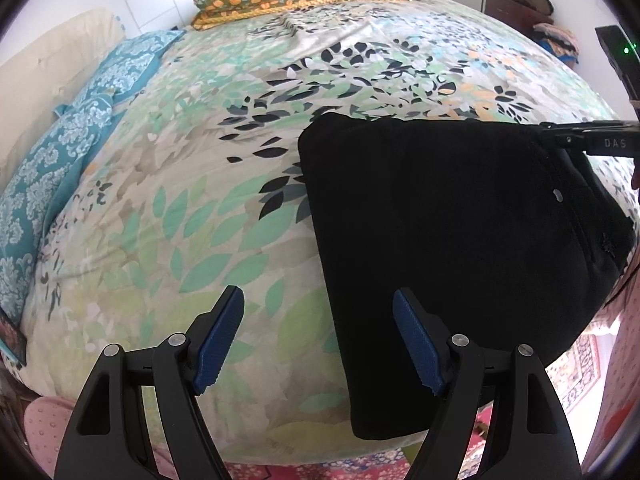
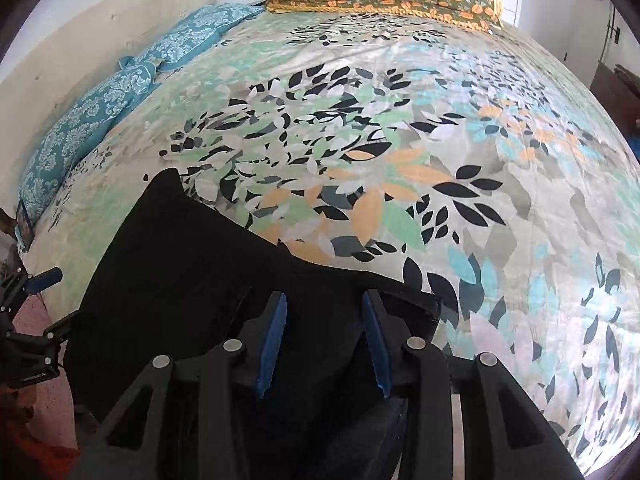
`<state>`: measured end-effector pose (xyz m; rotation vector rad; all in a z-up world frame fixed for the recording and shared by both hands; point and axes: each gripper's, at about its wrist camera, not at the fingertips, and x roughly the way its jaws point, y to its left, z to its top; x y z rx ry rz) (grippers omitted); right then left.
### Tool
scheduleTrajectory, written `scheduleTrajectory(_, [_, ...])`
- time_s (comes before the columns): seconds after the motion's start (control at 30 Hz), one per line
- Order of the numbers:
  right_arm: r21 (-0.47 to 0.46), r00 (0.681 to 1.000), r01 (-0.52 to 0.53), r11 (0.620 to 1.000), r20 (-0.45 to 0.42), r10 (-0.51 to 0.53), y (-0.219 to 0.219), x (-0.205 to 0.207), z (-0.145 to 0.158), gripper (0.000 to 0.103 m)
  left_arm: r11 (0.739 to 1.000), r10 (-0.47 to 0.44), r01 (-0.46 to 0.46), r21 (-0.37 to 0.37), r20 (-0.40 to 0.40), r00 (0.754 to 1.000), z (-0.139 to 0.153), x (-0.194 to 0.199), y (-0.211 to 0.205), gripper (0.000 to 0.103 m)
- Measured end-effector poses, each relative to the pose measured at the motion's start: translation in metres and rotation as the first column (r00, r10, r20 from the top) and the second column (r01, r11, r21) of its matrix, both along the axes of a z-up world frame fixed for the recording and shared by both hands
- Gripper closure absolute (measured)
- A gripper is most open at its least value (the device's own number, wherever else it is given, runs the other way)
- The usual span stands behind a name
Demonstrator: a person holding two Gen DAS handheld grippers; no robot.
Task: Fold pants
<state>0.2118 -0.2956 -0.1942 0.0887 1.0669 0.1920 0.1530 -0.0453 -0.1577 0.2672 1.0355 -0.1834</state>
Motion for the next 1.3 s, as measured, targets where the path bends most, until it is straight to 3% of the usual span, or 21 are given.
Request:
scheduleTrajectory(0.17, [-0.06,1.0,-0.005,0.998,0.028,0.006,0.01,-0.009,0.015,0.064,1.0,-0.002,0.002,0.008,-0.002,1.0,-0.001,0.0,0.001,0.024])
scheduleTrajectory(0.3, [-0.052,0.999,-0.023,0.998,0.046,0.025,0.014,-0.032,0.036,0.064,1.0,0.009,-0.009,0.0,-0.008,1.0,-0.001,0.002,0.002,0.024])
scheduleTrajectory(0.5, [-0.06,0.991,-0.128,0.99,0.026,0.13,0.03,-0.083,0.058,0.064,1.0,0.011,-0.011,-0.006,-0.017,1.0,-0.002,0.004,0.002,0.024])
scheduleTrajectory(0.7, [-0.082,0.978,-0.207,0.975,-0.059,0.202,0.047,-0.118,0.043,0.064,1.0,0.007,-0.007,-0.008,-0.024,1.0,-0.003,0.004,0.0,0.024])
scheduleTrajectory(0.87, [-0.071,0.974,-0.183,0.981,-0.151,0.17,0.043,-0.122,0.013,0.064,1.0,0.001,-0.001,-0.003,-0.024,1.0,-0.002,0.002,-0.001,0.024])
scheduleTrajectory(1.3, [-0.111,0.972,-0.195,0.974,-0.152,0.177,0.051,-0.125,0.009,0.061,1.0,0.007,-0.007,0.002,-0.023,1.0,-0.002,0.002,-0.001,0.024])
